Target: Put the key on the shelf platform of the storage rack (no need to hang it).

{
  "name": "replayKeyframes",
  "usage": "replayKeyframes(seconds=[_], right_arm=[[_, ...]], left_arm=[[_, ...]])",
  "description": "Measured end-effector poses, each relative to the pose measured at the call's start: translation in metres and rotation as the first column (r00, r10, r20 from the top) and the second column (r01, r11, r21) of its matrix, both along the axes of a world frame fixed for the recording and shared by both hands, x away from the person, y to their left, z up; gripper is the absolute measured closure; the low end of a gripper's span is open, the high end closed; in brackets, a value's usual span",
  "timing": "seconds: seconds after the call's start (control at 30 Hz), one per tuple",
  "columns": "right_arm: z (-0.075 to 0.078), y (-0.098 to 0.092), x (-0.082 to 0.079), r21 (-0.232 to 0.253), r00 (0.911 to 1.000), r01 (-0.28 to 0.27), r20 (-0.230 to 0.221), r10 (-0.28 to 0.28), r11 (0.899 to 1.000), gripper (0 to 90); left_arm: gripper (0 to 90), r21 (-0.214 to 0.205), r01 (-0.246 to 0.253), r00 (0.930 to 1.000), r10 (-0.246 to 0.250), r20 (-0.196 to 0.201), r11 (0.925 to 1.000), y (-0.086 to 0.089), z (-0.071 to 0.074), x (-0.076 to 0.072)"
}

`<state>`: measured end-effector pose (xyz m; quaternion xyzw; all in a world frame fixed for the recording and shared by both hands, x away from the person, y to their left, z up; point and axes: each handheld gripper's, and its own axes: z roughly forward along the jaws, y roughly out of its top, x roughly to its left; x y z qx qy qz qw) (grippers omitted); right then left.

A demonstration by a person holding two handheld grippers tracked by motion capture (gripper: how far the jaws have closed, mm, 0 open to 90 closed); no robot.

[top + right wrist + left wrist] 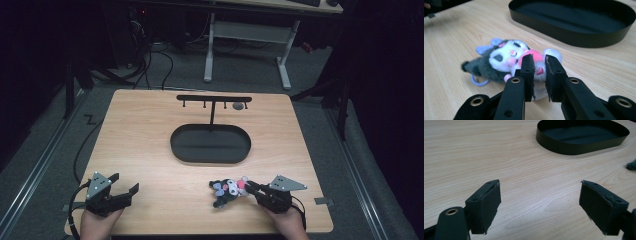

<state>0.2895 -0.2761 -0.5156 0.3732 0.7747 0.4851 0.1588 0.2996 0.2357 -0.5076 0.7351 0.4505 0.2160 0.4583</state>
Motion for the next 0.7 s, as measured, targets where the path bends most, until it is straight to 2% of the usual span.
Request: replayKeyframes(seconds=[0.23, 0.37, 0.43, 0.47, 0.5, 0.53, 0.57, 0.6, 0.7], right_arm=[[0.012, -0.001, -0.009, 0.036, 0.9977, 0.05, 0.044, -0.051, 0.998, 79.0], [0.019, -0.012, -0.016, 0.052, 0.9905, 0.103, 0.086, -0.107, 0.993, 78.9], [0.023, -0.017, -0.021, 0.046, 0.9831, 0.141, 0.111, -0.145, 0.989, 78.9], [0.025, -0.025, -0.025, 0.052, 0.9732, 0.189, 0.123, -0.194, 0.981, 78.9], [0.025, -0.025, -0.025, 0.052, 0.9732, 0.189, 0.123, -0.194, 0.981, 78.9], [0.025, -0.033, -0.029, 0.056, 0.961, 0.237, 0.132, -0.243, 0.97, 78.9], [0.025, -0.033, -0.029, 0.056, 0.961, 0.237, 0.132, -0.243, 0.97, 78.9], [0.023, -0.04, -0.033, 0.055, 0.9483, 0.284, 0.13, -0.289, 0.957, 78.8], [0.02, -0.045, -0.035, 0.05, 0.9422, 0.307, 0.125, -0.311, 0.95, 78.7]], left_arm=[[18.1, -0.004, 0.013, 0.9999, -0.013, 0.001, 0.9999, -0.003, 0.001, 0.002], [18.1, -0.01, 0.031, 0.9995, -0.031, 0.011, 0.9995, -0.011, 0.003, 0.005], [18.2, -0.009, 0.045, 0.9989, -0.044, 0.017, 0.999, -0.015, 0.004, 0.007], [18.1, -0.005, 0.054, 0.9983, -0.054, 0.022, 0.9985, -0.018, 0.005, 0.008], [18.1, -0.001, 0.062, 0.9977, -0.062, 0.026, 0.998, -0.021, 0.006, 0.009], [18.1, 0.008, 0.082, 0.9961, -0.082, 0.033, 0.9966, -0.027, 0.007, 0.012], [18.1, 0.008, 0.082, 0.9961, -0.082, 0.033, 0.9966, -0.027, 0.007, 0.012], [18.2, 0.009, 0.093, 0.995, -0.094, 0.034, 0.9956, -0.031, 0.007, 0.014], [18.1, 0.019, 0.127, 0.9914, -0.128, 0.03, 0.9917, -0.039, 0.007, 0.018]])
